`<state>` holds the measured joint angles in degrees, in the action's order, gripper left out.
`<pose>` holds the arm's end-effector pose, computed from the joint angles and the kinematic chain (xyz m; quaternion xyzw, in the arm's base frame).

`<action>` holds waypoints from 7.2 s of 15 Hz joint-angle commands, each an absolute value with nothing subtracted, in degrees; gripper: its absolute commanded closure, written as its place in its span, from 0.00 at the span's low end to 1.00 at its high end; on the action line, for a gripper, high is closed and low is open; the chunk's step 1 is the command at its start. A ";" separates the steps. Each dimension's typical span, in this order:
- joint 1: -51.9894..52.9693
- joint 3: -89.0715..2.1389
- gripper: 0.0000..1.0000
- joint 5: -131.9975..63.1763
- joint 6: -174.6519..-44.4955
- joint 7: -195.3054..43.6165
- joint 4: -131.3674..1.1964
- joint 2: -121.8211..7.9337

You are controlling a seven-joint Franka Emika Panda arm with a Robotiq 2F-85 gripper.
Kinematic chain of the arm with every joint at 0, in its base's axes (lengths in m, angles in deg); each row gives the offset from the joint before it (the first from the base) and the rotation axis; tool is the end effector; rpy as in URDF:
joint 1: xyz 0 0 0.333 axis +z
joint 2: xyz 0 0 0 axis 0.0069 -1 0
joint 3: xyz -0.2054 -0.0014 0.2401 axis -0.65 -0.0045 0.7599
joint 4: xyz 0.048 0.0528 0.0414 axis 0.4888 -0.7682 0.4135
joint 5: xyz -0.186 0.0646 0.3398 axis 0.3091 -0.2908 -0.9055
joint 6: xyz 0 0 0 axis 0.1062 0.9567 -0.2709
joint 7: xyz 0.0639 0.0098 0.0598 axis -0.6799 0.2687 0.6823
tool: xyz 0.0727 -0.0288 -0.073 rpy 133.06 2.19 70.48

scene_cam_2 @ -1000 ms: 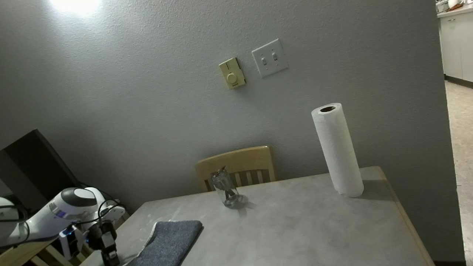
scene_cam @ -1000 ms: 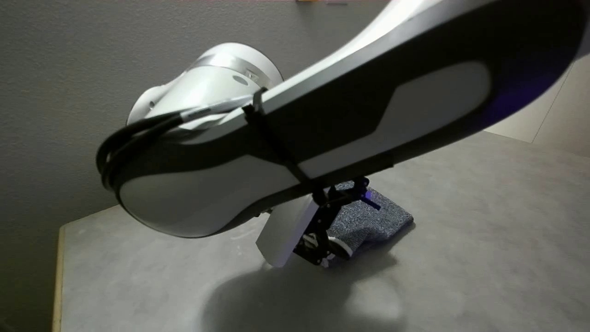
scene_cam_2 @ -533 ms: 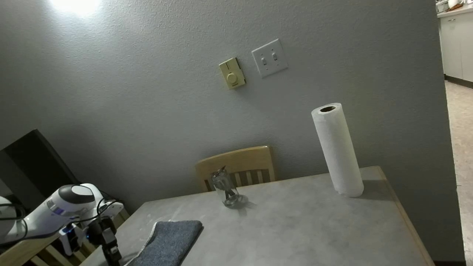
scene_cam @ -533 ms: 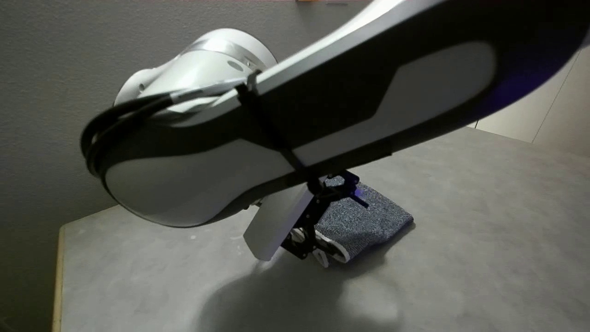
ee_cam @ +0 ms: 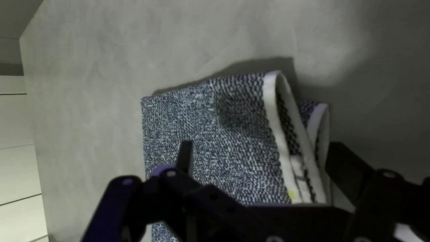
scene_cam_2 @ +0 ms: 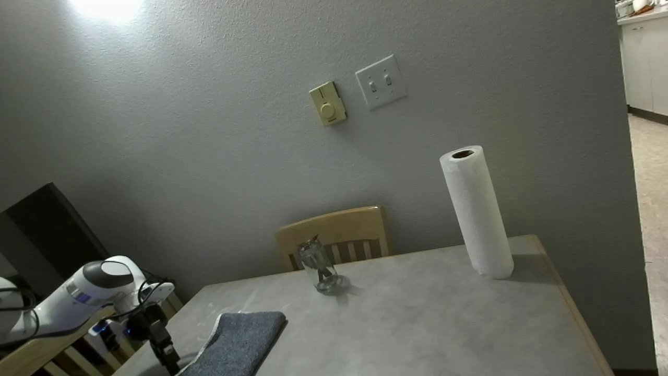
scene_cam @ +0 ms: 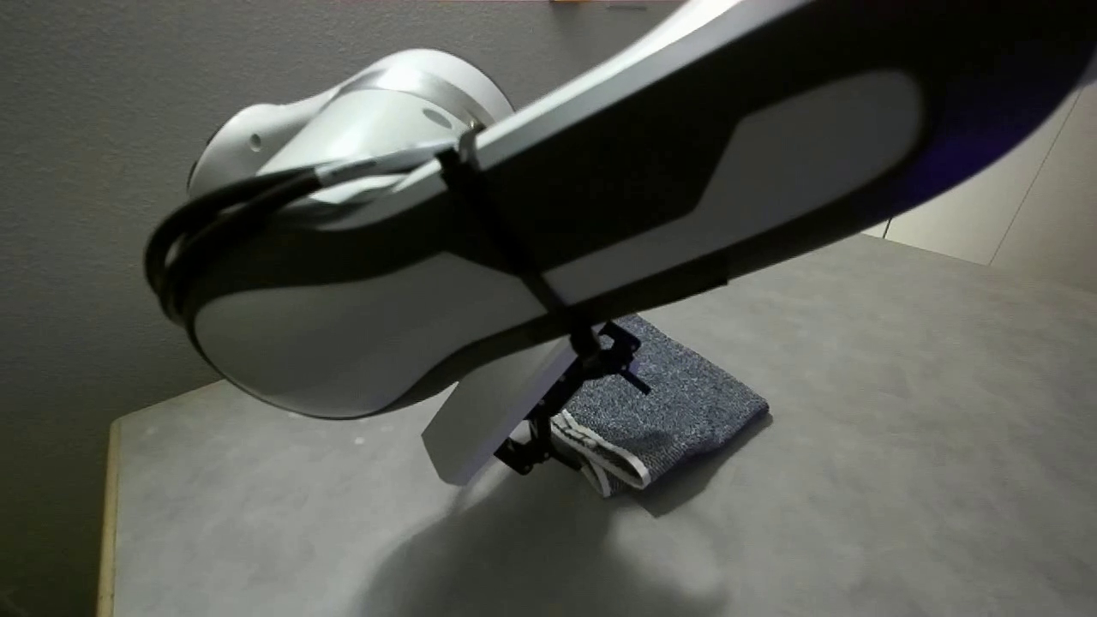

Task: Fold the towel then unfold it

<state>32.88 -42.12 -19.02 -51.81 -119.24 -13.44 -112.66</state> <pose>0.6347 0.3480 0.1472 0.9273 -0.1194 -0.1182 0.3344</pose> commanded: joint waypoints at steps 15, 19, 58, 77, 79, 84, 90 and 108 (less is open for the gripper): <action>32.36 -43.04 0.00 -18.45 -54.67 -121.01 -18.45 -110.34; 32.43 -43.15 0.00 -18.35 -54.00 -120.38 -17.92 -110.63; 30.20 -45.46 0.00 -12.01 -73.80 -111.54 -14.87 -111.88; 31.57 -45.37 0.21 -12.42 -66.75 -117.08 -19.79 -109.68; 31.65 -45.21 0.38 -12.55 -66.33 -117.07 -19.86 -109.66; 31.60 -44.79 0.73 -12.78 -67.72 -117.66 -21.04 -109.47; 31.36 -43.59 1.00 -12.99 -69.01 -118.32 -22.71 -109.37; 28.22 -40.74 0.99 -12.58 -74.07 -110.37 -30.79 -100.87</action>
